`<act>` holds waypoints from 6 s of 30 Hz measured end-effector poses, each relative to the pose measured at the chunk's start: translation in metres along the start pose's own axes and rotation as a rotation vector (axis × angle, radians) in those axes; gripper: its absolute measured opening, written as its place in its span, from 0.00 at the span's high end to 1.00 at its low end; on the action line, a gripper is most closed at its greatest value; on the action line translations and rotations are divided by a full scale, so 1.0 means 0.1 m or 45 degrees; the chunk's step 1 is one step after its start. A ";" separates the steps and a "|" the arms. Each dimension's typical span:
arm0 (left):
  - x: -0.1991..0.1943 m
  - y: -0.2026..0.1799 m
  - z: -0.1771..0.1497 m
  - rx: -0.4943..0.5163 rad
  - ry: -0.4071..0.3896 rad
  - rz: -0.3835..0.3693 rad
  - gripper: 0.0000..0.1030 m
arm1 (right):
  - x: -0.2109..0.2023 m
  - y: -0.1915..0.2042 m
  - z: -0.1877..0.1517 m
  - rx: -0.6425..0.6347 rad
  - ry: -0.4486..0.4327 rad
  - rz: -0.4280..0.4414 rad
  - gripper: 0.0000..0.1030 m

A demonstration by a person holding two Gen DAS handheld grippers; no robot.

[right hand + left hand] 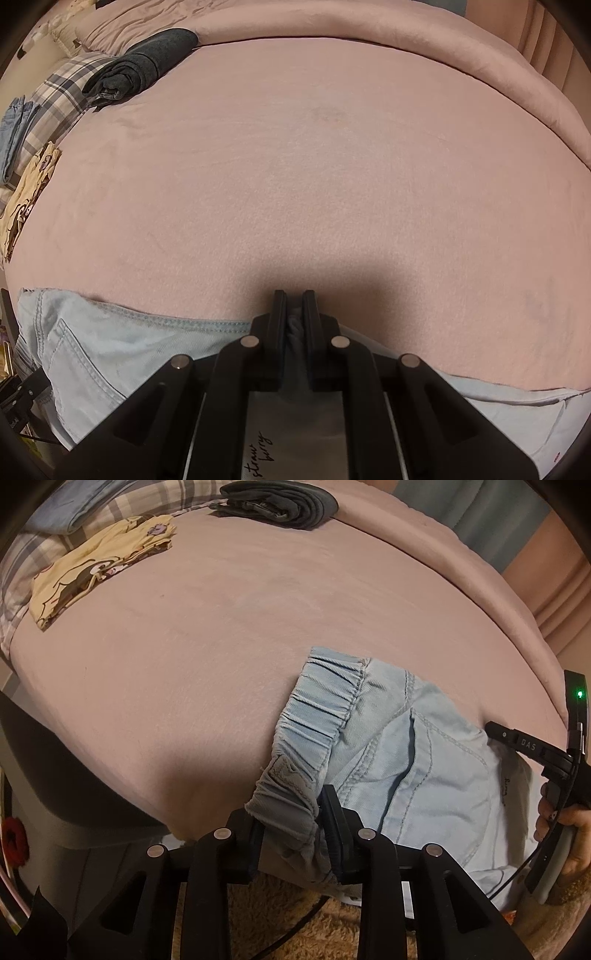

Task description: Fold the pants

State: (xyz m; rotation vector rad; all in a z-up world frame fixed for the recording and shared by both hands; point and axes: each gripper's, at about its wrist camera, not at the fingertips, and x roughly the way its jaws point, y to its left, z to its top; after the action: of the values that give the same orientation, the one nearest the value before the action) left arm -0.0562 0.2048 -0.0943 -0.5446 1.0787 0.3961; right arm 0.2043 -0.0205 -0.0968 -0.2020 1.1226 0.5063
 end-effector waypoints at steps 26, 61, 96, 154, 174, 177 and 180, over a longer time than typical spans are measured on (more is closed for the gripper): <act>-0.03 -0.03 -0.01 0.005 -0.011 0.010 0.70 | -0.08 0.02 0.00 0.011 -0.029 -0.020 0.91; 0.28 -1.06 0.20 0.261 -0.058 0.053 0.36 | -0.83 -1.63 -1.45 0.500 -0.121 -0.094 0.69; -0.73 -1.83 -0.22 0.451 -0.273 -0.218 0.12 | -1.80 -3.05 -2.78 0.996 -0.223 -0.504 0.31; 0.11 -2.74 -1.05 0.741 0.304 -0.513 0.12 | -2.27 -3.37 -2.90 1.149 -0.506 -0.566 0.93; 0.33 -2.41 -0.71 0.589 0.268 -0.373 0.12 | -1.73 -3.69 -3.36 1.395 -0.336 -0.246 0.46; 0.37 -2.37 -0.73 0.573 0.294 -0.386 0.12 | -1.63 -3.64 -3.30 1.400 -0.344 -0.238 0.59; 0.34 -2.31 -0.72 0.575 0.287 -0.385 0.12 | -1.70 -3.59 -3.24 1.419 -0.330 -0.281 0.69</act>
State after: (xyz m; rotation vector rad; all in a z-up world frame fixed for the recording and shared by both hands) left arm 0.0346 -0.0214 -0.0996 -0.3430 1.2334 -0.1782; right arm 0.0591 -0.5120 -0.1176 0.6870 0.9686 -0.3232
